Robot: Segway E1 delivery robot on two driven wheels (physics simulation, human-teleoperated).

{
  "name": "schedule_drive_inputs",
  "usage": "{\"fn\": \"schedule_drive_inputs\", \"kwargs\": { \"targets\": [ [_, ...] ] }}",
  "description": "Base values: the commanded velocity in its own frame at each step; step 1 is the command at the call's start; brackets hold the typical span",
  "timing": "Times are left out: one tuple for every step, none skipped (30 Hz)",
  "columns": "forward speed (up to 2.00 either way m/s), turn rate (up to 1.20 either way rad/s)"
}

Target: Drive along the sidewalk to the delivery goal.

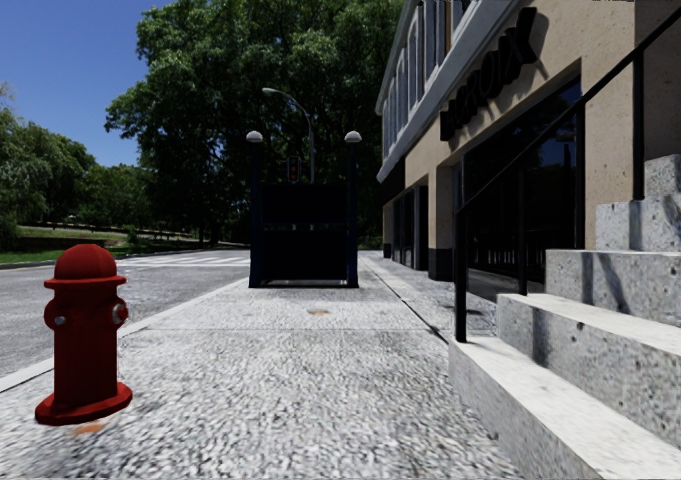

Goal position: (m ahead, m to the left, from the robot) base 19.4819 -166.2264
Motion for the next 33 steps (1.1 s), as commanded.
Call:
{"fn": "schedule_drive_inputs", "kwargs": {
  "targets": [
    [2.00,0.00],
    [2.00,0.00],
    [2.00,0.00],
    [2.00,0.00],
    [2.00,0.00],
    [2.00,0.00],
    [2.00,0.00],
    [2.00,0.00],
    [2.00,0.00],
    [2.00,0.00],
    [2.00,0.00],
    [2.00,0.00],
    [2.00,0.00],
    [2.00,0.00],
    [2.00,0.00],
    [2.00,0.00],
    [2.00,0.00],
    [2.00,0.00],
    [2.00,0.00],
    [2.00,0.00],
    [1.98,0.00],
    [1.89,-0.02],
    [1.80,-0.13],
    [1.80,-0.13],
    [1.78,-0.16],
    [1.77,-0.19],
    [1.77,-0.20],
    [1.77,-0.20],
    [1.36,-0.41],
    [1.34,-0.42],
    [1.34,-0.42],
    [1.34,-0.42],
    [1.34,-0.42]
  ]
}}
